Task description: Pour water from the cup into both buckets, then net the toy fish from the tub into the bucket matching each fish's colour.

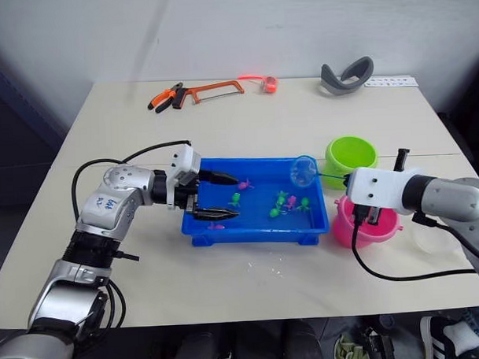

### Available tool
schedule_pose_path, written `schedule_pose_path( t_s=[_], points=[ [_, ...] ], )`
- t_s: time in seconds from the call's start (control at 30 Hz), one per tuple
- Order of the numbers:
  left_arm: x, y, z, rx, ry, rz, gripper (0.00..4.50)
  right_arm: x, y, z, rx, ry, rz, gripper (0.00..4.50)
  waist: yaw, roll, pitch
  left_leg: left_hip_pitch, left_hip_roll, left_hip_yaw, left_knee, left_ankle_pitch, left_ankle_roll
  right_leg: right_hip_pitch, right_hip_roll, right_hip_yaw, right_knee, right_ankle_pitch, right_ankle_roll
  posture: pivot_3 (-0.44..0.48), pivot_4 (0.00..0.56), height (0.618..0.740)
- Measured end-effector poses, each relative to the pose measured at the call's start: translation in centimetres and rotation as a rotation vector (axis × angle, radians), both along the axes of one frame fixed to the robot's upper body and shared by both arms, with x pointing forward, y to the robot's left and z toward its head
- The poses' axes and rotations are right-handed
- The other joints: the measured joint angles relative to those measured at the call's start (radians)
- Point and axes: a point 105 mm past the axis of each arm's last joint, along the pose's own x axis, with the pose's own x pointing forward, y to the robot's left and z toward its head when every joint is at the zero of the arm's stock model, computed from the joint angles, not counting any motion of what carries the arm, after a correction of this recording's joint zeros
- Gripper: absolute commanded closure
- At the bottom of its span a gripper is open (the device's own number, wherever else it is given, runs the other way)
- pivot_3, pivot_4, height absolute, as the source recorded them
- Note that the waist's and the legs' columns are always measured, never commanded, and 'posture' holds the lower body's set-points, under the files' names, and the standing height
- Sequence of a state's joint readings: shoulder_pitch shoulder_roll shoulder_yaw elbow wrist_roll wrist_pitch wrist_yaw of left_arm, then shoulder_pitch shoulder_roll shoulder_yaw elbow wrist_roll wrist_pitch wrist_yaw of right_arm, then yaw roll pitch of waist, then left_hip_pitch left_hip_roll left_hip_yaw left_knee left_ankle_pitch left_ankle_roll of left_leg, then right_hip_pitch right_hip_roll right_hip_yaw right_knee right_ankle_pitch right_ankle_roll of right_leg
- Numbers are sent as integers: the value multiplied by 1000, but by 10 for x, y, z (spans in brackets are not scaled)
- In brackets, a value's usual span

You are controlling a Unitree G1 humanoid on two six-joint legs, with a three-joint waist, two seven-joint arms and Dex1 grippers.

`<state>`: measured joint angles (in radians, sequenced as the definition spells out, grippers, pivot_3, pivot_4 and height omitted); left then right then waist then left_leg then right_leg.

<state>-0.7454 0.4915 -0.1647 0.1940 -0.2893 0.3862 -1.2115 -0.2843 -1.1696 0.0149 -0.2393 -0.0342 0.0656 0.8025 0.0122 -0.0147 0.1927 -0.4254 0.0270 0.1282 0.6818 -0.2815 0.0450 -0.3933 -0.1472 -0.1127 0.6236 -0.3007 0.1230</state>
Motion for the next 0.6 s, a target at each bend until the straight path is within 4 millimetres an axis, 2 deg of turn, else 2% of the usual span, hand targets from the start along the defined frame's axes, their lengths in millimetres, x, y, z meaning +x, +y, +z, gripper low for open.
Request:
schedule_pose_path(
  t_s=[0.17,0.6],
  points=[
    [-2,2,0,4,5,11,23,-3,8,-12,-87,11,90,4500,-1,0,0,1,1,0,0,1,-1,0,0,1,1,0,0,0,150,740],
    [0,5,3,11,3,18,23,-18,17,-34,-134,63,155,4500,-1,0,0,1,1,1,0,1,-1,0,1,2,2,0,0,0,150,740]
  ],
)
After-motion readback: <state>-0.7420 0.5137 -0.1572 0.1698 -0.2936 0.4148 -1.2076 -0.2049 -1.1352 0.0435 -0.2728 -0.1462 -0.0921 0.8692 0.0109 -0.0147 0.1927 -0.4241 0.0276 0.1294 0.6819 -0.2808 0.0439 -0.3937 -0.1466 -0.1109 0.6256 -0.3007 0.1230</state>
